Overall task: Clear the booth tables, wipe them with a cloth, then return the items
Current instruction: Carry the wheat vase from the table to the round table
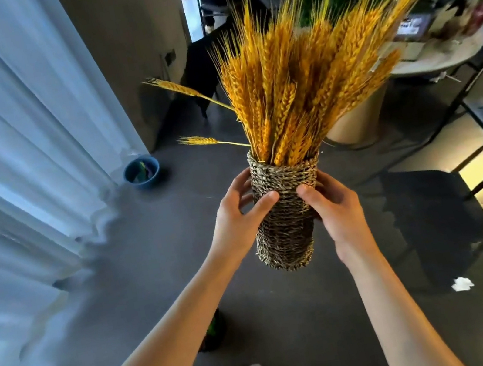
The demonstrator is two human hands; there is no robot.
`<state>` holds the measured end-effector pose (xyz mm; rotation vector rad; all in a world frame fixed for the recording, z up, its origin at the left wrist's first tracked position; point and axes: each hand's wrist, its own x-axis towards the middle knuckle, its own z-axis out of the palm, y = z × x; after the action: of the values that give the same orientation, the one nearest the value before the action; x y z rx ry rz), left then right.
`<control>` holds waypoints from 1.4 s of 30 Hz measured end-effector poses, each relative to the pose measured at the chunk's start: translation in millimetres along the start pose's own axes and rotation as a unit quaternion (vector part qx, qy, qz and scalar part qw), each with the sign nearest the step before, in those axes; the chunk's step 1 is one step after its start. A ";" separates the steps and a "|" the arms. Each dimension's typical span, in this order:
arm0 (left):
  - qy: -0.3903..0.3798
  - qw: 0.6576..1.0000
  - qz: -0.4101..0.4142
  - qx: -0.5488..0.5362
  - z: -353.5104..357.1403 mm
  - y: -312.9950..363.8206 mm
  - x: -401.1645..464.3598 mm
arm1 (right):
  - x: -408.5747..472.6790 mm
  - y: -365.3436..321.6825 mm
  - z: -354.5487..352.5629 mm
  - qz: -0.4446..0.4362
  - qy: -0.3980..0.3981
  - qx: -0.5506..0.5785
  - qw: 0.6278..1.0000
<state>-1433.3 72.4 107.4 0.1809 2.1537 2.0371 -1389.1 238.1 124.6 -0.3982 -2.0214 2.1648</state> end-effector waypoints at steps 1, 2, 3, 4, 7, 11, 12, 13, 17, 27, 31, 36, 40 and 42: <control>-0.003 1.000 0.001 0.000 0.9 -0.6 13.8 | 12.4 -1.0 0.1 0.000 -0.001 0.001 1.000; -0.007 1.000 0.002 -0.003 2.7 -0.1 29.1 | 26.1 -2.8 -0.8 0.001 0.001 0.003 1.000; -0.011 1.000 0.004 -0.004 5.0 0.5 46.8 | 41.7 -5.1 -1.6 -0.001 0.005 0.003 1.000; -0.017 1.000 0.007 -0.005 8.0 0.6 65.5 | 57.7 -6.9 -2.6 -0.004 0.012 0.000 1.000; -0.051 0.998 0.024 -0.008 20.1 9.8 128.5 | 109.7 -18.0 -7.8 -0.020 0.044 -0.014 0.999; -0.091 0.995 0.030 -0.015 40.4 30.1 203.0 | 169.5 -39.3 -17.0 -0.034 0.085 -0.016 0.996; -0.108 0.994 0.031 -0.014 46.8 34.6 222.8 | 185.5 -43.9 -21.8 -0.036 0.101 -0.017 0.994; -0.120 0.992 0.036 -0.012 53.6 38.4 241.5 | 200.4 -48.2 -25.5 -0.040 0.112 -0.015 0.993; -0.159 0.986 0.046 -0.023 87.9 49.2 303.8 | 250.3 -60.1 -49.1 -0.059 0.145 0.006 0.988; -0.248 0.968 0.045 -0.021 231.4 52.1 436.6 | 373.0 -57.7 -172.0 -0.063 0.231 0.022 0.971; -0.255 0.965 0.052 -0.026 306.5 57.3 500.7 | 445.5 -62.1 -242.3 -0.067 0.238 0.032 0.968; -0.244 0.968 0.051 -0.034 390.8 73.5 574.1 | 524.2 -86.0 -320.5 -0.073 0.228 0.021 0.971; -0.235 0.970 0.045 -0.038 445.6 78.3 628.3 | 579.6 -96.7 -372.4 -0.075 0.214 0.004 0.974; -0.233 0.971 0.045 -0.024 468.1 77.4 653.9 | 606.9 -97.7 -392.6 -0.075 0.216 -0.018 0.973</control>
<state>-1978.3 668.2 133.9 0.6869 1.8314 1.8528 -1858.3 796.0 146.3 -0.6348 -1.7846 1.7683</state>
